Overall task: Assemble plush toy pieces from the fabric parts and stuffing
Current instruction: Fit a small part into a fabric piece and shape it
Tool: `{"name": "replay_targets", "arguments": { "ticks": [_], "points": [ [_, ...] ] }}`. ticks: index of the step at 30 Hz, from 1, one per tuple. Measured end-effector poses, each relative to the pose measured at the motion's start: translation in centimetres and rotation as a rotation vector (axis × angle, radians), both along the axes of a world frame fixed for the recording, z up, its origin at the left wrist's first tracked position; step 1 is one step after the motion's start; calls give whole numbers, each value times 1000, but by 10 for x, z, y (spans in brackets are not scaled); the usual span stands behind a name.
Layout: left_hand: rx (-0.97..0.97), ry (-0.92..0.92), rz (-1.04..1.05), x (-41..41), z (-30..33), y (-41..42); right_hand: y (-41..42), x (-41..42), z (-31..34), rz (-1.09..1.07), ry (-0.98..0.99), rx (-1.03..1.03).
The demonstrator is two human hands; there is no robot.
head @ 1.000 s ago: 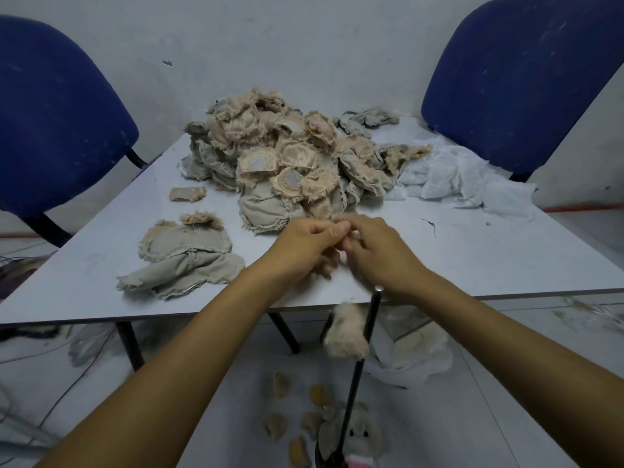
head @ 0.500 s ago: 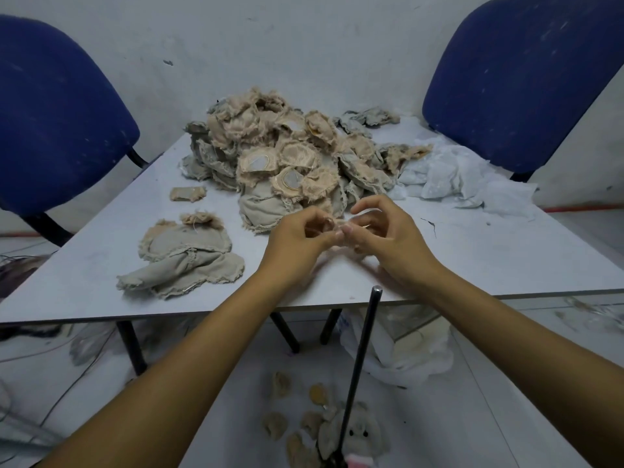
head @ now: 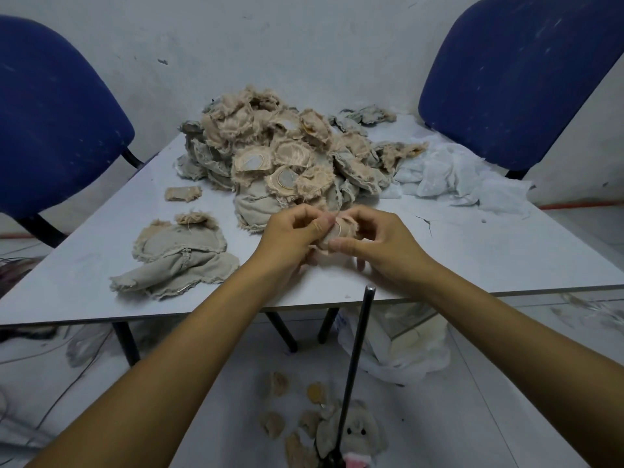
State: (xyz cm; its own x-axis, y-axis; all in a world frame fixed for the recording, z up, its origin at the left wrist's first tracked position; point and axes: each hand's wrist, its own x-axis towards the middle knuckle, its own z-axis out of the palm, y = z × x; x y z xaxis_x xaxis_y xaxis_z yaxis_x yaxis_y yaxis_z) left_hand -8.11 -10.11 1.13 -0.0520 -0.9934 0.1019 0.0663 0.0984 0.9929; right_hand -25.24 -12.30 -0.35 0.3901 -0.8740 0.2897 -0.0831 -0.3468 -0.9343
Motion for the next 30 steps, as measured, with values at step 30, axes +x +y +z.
{"name": "replay_targets", "arguments": {
  "ticks": [30],
  "points": [
    [347, 426, -220, 0, 12, 6, 4, 8, 14, 306, -425, 491]
  ]
}}
